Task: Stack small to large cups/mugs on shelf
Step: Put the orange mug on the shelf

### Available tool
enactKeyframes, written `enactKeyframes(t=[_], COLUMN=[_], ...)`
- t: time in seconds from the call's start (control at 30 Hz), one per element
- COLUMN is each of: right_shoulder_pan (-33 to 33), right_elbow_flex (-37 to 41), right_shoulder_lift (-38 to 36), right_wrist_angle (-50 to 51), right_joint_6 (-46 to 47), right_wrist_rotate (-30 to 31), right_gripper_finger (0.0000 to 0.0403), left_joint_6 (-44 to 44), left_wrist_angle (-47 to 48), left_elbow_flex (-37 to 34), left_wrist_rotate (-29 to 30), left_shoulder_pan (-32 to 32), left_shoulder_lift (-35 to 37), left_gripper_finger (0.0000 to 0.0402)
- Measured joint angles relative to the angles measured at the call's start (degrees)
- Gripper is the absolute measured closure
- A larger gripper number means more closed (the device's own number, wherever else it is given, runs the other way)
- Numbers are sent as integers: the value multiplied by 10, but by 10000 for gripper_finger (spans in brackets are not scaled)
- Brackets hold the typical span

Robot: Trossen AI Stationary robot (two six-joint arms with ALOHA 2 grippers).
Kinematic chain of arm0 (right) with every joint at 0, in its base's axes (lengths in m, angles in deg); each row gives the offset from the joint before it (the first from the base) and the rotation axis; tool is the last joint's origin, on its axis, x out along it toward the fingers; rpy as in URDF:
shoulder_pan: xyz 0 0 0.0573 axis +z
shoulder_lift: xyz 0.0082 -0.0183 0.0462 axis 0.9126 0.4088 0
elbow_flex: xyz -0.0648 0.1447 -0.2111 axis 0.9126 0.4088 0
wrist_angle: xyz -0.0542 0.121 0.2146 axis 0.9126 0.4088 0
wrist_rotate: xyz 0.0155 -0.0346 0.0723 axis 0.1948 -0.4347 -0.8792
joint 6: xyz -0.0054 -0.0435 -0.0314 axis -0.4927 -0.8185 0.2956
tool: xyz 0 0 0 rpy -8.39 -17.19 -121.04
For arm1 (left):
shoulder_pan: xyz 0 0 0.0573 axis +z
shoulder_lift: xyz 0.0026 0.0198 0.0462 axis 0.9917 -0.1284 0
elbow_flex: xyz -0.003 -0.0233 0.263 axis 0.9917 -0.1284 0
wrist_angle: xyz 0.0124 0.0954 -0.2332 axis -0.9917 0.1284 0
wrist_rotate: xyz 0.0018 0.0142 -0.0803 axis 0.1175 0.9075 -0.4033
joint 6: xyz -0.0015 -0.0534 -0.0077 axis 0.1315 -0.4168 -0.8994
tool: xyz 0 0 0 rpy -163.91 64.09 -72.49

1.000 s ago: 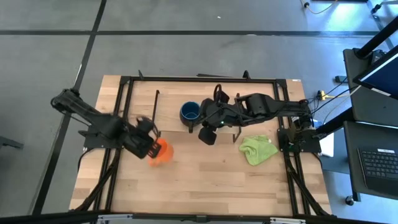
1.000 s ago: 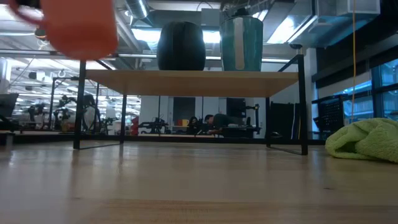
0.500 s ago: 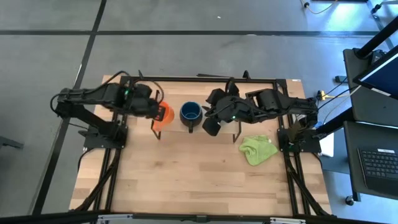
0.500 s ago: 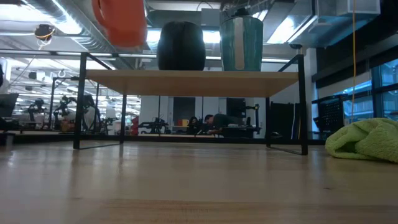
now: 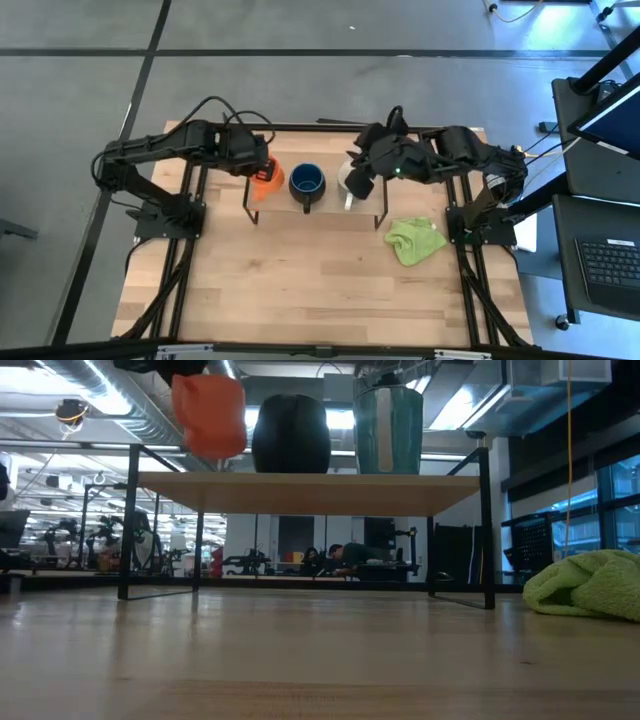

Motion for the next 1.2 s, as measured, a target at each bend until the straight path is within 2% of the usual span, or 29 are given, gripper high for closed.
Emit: enactKeyframes(t=[0.13,0.27,0.47,0.6,0.73,1.2], right_shoulder_pan=[-1,-1,6,2,-2,-6], right_elbow_flex=[0,0,1,1,12,13], right_shoulder_lift=[-3,-8,-24,-25,-25,-23], right_wrist_angle=[75,129,103,94,85,73], right_joint_6=[-6,-43,-132,-149,-170,-222], right_wrist_rotate=[-7,-7,-68,-84,-126,-139], right_gripper_finger=[279,279,279,279,279,279], left_joint_6=[-40,-104,-125,-116,-115,-144], left_wrist_angle=[-9,32,30,30,28,28], left_elbow_flex=[0,0,-1,-1,-2,-2], left_wrist_rotate=[-8,0,-18,-43,-54,-72], left_shoulder_pan=[1,7,37,52,55,55], left_shoulder_lift=[-2,-14,-28,-45,-65,-78], left_gripper_finger=[394,396,396,396,396,395])
